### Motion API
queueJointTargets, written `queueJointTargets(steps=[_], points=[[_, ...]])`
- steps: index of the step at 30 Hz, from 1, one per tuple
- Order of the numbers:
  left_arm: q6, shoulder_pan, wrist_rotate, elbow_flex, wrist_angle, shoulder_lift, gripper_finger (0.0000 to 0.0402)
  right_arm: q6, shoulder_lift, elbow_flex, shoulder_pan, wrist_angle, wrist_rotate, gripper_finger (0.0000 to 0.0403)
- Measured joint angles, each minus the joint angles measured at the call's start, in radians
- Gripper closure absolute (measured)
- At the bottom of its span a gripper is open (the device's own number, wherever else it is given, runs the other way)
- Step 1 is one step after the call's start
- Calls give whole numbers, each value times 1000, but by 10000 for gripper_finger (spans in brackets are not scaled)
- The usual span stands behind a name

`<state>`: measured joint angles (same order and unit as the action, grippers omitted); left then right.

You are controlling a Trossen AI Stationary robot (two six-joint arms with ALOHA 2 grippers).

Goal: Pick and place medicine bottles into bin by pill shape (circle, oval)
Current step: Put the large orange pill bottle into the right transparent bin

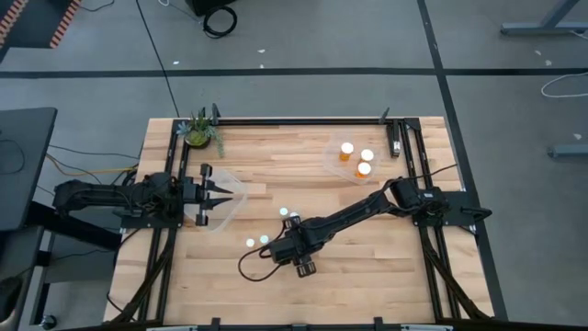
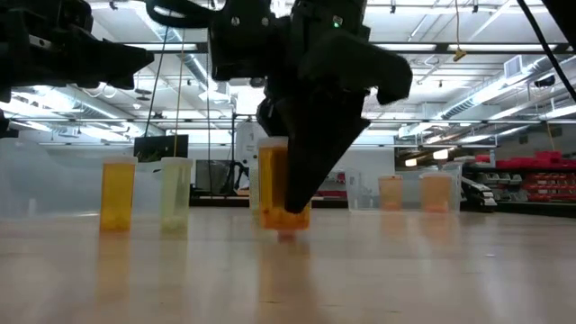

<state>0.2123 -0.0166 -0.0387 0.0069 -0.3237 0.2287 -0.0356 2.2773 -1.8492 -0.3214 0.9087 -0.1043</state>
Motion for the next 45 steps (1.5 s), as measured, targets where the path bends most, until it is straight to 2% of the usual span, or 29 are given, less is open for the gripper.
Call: queueJointTargets(steps=[7,17,31,45], points=[[0,0,0,0,0,0,315,-14,-59,-1,7,80,-32,197],[0,0,0,0,1,0,322,-13,-166,11,76,228,-98,197],[0,0,0,0,0,0,321,13,-363,13,209,260,-169,197],[0,0,0,0,0,0,315,9,-428,13,344,357,-205,197]])
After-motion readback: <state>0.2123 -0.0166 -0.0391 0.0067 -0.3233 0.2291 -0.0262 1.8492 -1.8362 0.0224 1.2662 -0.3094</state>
